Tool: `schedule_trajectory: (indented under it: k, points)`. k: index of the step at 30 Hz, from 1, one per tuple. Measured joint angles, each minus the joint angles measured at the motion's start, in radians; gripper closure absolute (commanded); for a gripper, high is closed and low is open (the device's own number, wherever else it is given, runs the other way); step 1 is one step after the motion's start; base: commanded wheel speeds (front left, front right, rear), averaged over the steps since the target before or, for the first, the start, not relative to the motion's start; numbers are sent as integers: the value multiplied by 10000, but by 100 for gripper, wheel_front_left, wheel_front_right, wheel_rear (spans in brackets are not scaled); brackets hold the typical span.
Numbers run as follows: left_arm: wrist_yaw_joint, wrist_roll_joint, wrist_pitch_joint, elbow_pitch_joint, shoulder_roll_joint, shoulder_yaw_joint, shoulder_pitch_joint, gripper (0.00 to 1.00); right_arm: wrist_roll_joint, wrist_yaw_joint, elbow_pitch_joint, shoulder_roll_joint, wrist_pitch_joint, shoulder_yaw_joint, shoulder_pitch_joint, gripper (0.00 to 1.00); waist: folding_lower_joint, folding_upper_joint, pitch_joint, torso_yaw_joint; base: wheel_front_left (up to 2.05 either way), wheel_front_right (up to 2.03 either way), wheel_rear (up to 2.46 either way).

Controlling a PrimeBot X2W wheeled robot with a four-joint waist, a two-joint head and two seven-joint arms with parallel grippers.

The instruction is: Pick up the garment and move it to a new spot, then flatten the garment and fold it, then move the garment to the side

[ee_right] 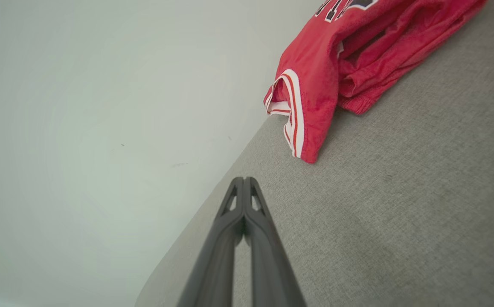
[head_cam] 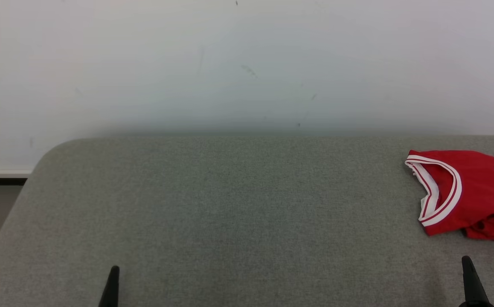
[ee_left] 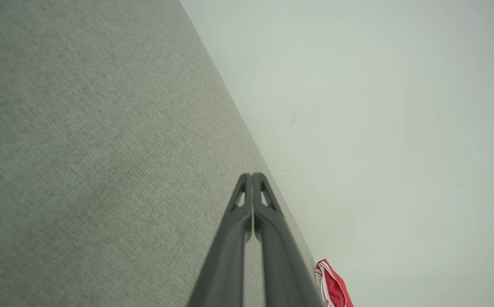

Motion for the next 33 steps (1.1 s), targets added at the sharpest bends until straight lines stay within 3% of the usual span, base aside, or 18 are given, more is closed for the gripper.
schedule_trajectory:
  k: [33]
  points:
    - [-90, -2886, 790, 59, 17, 280, -755, 100, 2907, -2, 0, 61, 752, -167, -612, 100, 0, 0, 262, 99, 0, 0, 0]
